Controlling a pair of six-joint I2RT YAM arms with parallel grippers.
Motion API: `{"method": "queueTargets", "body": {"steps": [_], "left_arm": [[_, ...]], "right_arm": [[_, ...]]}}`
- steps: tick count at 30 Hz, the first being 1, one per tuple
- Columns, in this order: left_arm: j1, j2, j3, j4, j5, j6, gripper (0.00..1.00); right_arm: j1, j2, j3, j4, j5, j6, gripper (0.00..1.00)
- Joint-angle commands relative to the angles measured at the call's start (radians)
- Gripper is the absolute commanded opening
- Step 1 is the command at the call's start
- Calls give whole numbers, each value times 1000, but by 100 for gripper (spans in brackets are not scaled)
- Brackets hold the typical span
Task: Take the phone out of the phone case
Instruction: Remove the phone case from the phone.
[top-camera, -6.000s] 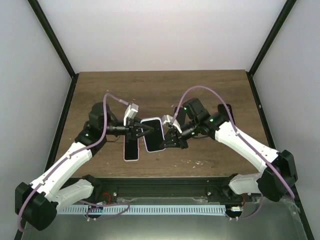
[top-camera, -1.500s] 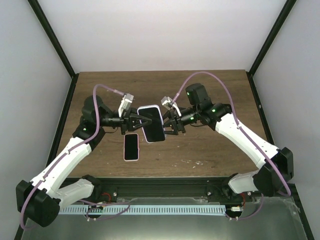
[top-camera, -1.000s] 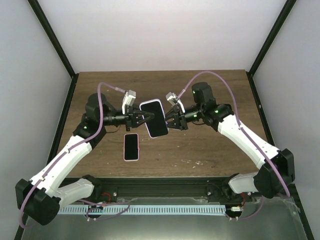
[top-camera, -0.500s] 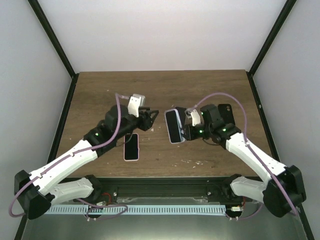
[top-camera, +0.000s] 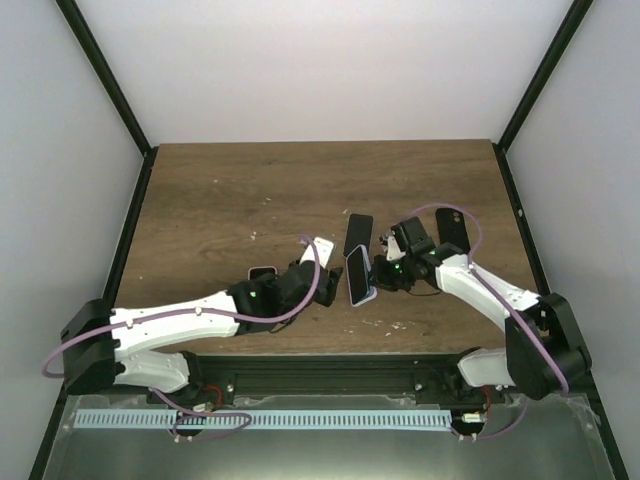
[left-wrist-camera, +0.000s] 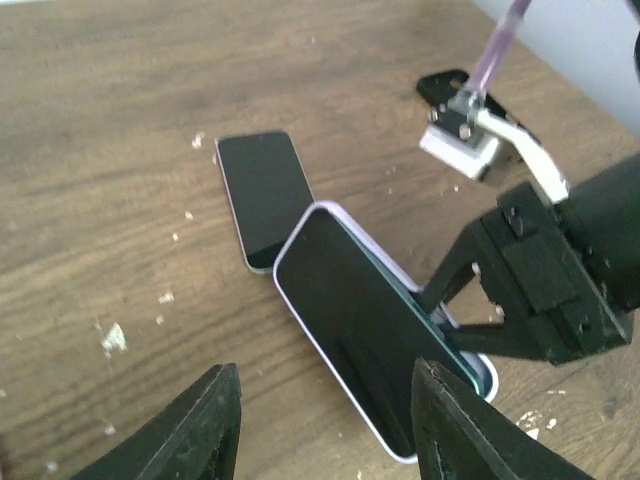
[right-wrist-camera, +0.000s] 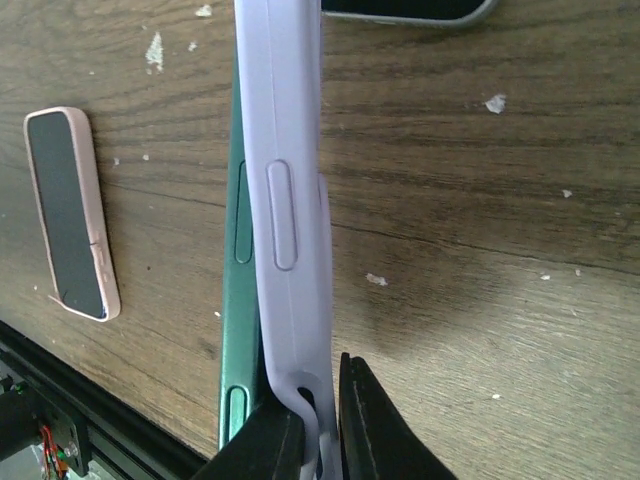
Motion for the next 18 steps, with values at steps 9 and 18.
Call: {"method": "queueTargets", "body": {"steps": [9,18], "left_arm": [[-63,203,22,36,12,-220,47],[-63,317,-6,173,113,-261,45]], "right_arm": [[21,98,72,27,8,104,1],[47,168,105,55,21,119,1]]}}
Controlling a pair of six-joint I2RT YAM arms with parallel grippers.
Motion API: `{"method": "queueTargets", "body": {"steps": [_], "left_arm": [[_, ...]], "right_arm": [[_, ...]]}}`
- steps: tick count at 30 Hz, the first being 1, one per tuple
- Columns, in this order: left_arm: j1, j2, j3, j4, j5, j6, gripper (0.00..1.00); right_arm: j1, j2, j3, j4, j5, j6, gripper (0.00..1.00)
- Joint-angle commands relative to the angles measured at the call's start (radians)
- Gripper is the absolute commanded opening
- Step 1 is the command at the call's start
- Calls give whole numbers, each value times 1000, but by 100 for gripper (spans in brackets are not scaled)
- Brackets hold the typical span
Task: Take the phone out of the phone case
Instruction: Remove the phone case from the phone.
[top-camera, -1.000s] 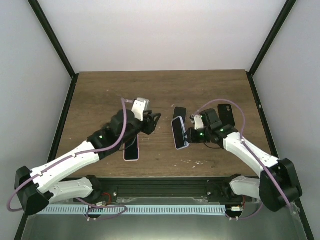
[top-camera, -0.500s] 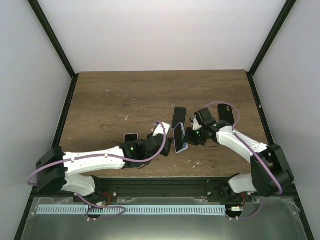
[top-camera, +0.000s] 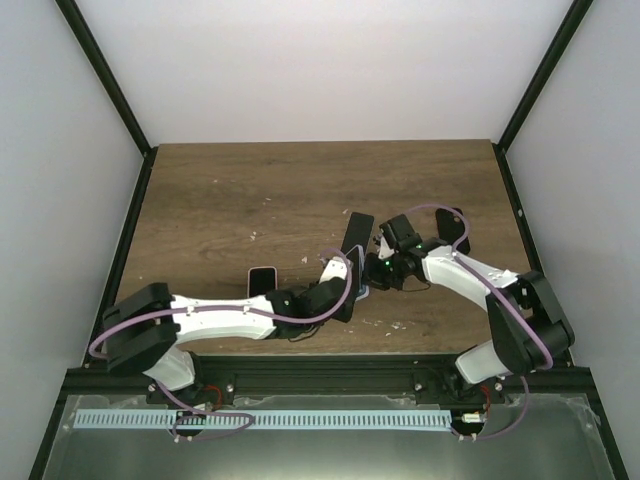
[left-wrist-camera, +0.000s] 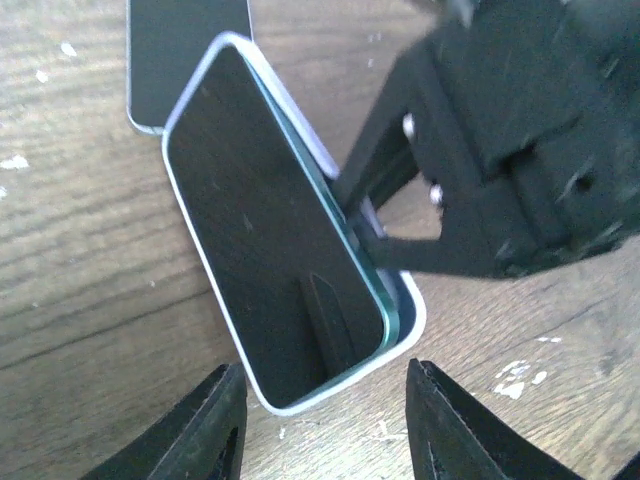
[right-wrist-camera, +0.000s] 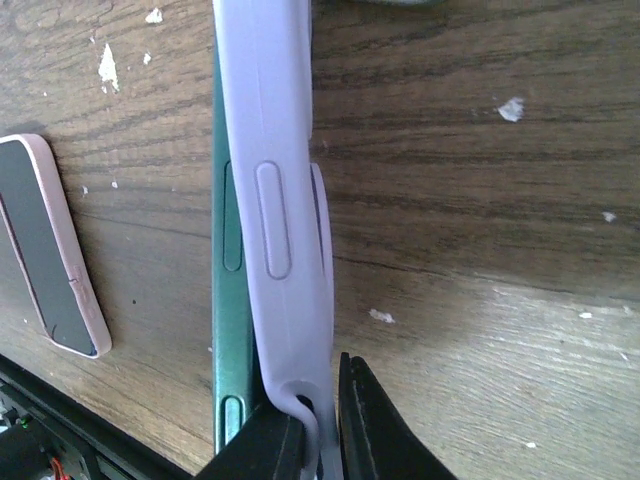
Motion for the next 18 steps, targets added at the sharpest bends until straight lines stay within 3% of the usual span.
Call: {"method": "queueTargets", "body": {"steps": [1,13,18], "left_arm": [[-4,87,30,49,46,-31,45],[-4,153,47,81,9,-26,45],[-3,170,66,58,-78,2,44]], "right_arm": [[11,25,53,38,4,24,1],[14,18,53,31,17,21,1],[15,20,56,32,17,19,1]]}}
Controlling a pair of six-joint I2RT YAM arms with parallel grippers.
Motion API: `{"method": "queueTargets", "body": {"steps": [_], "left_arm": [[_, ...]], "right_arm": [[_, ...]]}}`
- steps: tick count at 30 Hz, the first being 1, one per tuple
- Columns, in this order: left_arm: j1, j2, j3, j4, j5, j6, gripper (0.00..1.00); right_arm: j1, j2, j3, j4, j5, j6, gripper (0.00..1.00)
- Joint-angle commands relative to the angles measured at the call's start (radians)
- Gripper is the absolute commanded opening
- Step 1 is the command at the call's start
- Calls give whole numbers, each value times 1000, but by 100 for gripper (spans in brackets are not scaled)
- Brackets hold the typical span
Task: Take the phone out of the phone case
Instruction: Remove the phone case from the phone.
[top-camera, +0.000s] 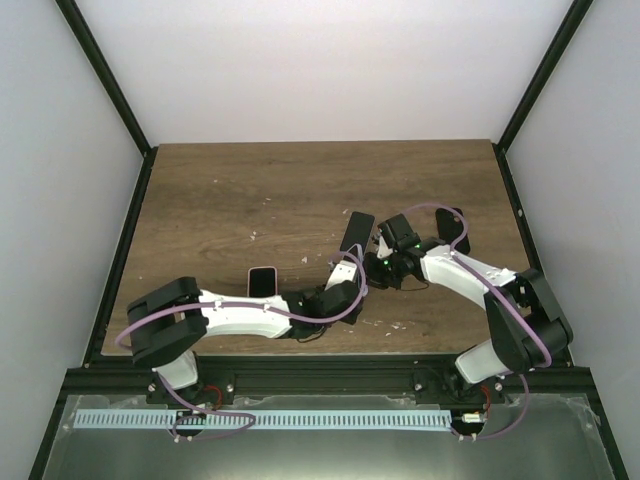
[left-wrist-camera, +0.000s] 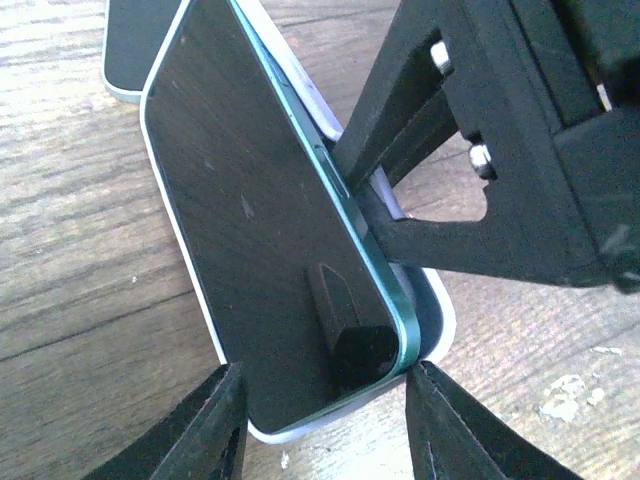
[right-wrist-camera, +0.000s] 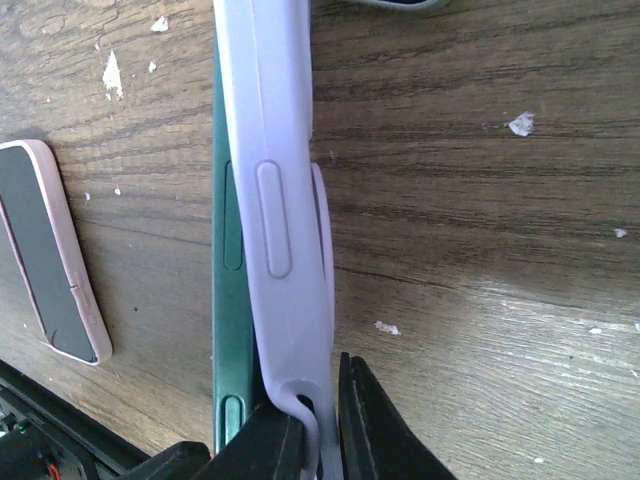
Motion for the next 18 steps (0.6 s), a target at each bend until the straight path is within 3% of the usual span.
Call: {"method": "queueTargets", "body": {"steps": [1,12,18], "left_arm": [[-3,24,40,0,-101,36,43],[-1,73,74,-85,-242,120,29],[0,82,71,-83,-308,192,28]], "right_arm": [[7,-2,44,16,11,15,1],[7,-6,14,37,-48,7,1],[7,13,-7,75,-176,-10,1]]}}
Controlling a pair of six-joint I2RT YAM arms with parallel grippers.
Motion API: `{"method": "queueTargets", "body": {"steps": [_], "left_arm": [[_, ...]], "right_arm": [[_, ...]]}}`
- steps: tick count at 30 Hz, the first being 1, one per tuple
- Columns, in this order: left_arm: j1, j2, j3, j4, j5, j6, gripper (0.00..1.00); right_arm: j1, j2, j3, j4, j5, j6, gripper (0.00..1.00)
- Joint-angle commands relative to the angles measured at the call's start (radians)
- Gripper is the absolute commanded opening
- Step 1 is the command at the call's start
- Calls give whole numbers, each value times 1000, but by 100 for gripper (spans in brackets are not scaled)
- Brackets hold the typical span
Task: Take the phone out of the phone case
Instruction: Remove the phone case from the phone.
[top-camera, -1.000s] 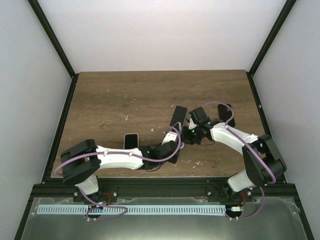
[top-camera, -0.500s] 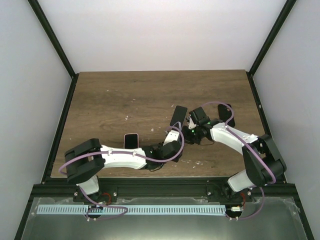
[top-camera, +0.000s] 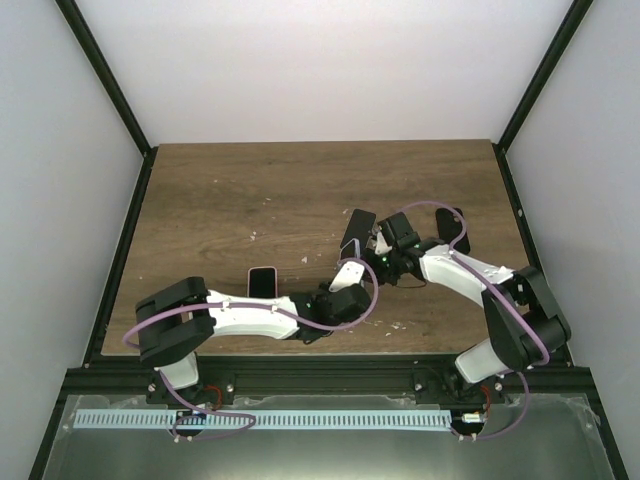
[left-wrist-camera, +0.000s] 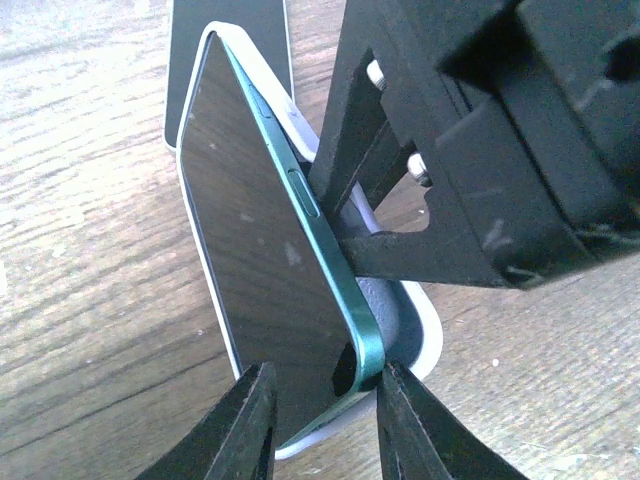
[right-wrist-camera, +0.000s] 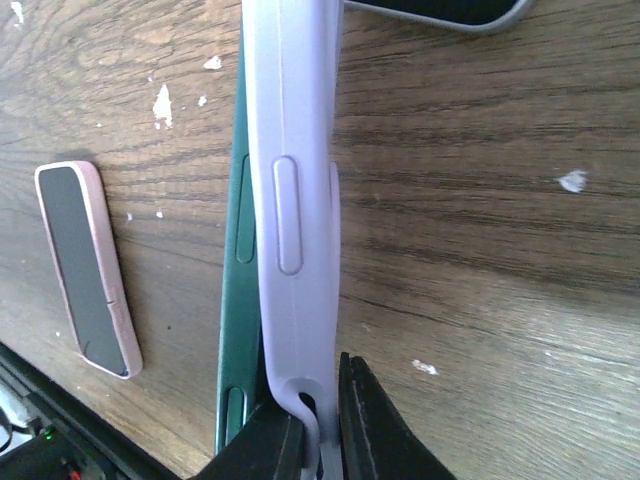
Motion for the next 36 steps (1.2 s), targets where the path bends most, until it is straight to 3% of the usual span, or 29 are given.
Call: {"method": "queueTargets", "body": {"steps": [1,5,12,17,24,32,36], "left_arm": [[22,33,8,-32,-147,71,28],[21,51,1,24,-159,153,26],[18,107,72,-16,-250,229,15],[14,108,102,-57,-284,246,0],[11,9,44,-70,-307,207,0],[11,-181,-55,-86,-286,80,0],[11,-222,-92,-81,-283,64,0]], "right_arm": [[8,2,-11,9,-180,-17,1],[9,-1,-8,11,-197,-20,1],[9,-9,-9,10,-224,-20,1],[8,-8,0,9,-226,-19,1],[8,-26,26,-2,-155,-30,1],[39,-66,37,-16,173,-174,1],[40,-71,55,-12,173,-169,1]]}}
